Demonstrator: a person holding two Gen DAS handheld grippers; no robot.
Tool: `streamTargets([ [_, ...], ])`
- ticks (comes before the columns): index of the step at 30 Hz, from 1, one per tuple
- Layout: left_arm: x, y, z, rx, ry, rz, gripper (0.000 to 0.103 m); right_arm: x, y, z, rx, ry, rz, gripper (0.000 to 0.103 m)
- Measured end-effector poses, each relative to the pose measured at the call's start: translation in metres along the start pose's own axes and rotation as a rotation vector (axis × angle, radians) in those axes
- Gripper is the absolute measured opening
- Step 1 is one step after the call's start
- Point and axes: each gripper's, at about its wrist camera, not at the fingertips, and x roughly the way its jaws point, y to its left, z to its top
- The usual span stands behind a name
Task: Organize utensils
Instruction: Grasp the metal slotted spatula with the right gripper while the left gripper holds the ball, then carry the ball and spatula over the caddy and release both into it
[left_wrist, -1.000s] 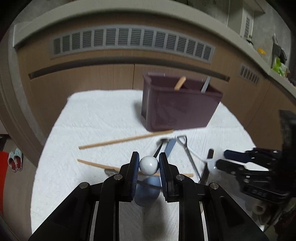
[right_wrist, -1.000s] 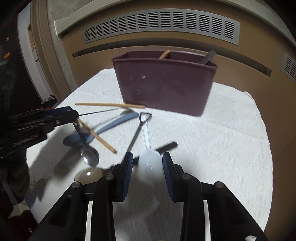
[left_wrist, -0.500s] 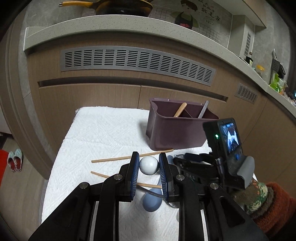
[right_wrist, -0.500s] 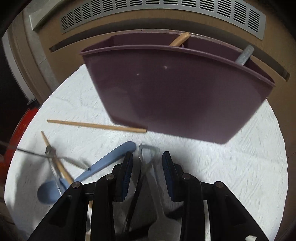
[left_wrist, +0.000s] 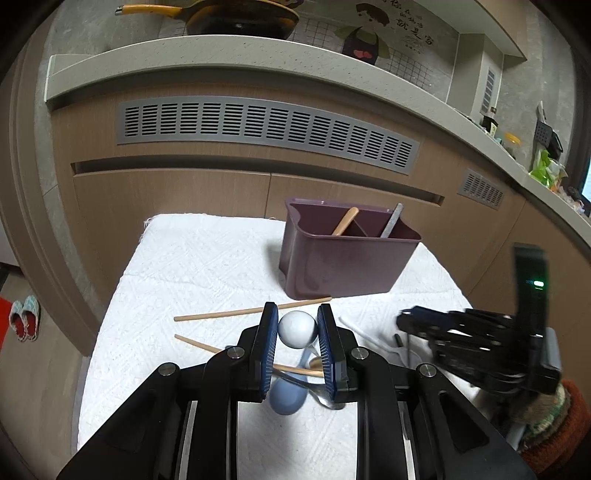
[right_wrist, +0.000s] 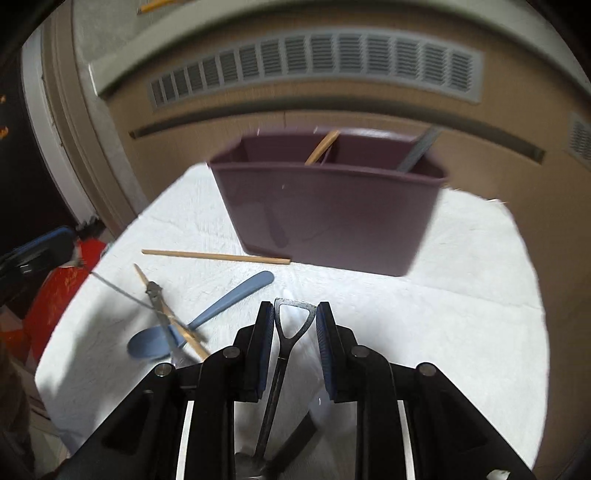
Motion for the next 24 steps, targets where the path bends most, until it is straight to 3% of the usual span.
streamTargets([
  [7,-0.013,-0.014,-0.001,0.023,-0.019,-0.012,0.022,-0.047,-0.005,-0.009,-0.011,-0.067,-0.012,0.022],
  [24,-0.038,-0.03,0.017,0.019,-0.06,-0.048,0.023,-0.102,0.001,0.008,-0.02,-0.221,0.008,0.021],
])
